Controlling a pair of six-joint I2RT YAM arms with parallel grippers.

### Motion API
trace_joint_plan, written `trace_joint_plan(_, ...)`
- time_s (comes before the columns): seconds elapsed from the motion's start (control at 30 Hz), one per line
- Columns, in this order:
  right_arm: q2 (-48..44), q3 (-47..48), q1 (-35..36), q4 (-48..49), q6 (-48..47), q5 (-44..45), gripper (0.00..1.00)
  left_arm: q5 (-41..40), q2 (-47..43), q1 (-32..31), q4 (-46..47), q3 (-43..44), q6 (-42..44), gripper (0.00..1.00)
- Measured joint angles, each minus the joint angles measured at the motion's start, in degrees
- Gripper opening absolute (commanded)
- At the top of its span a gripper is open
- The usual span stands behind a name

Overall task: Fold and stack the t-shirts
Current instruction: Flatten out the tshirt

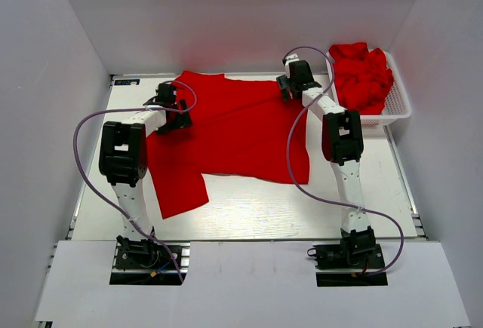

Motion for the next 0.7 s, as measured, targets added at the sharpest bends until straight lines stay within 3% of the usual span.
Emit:
trace_joint_plan(0.53, -3.93, -3.74, -3.3, -2.47, -2.86, 5.64, 0.9, -1.4, 0.0, 1.79, -1.16, 0.09, -0.7, 1.0)
trace_joint_plan(0.7, -5.68, -3.82, -3.72, -4.66, -3.3, 3.74, 0.9, -1.42, 0.0, 2.23, -1.46, 0.09, -0.7, 1.0)
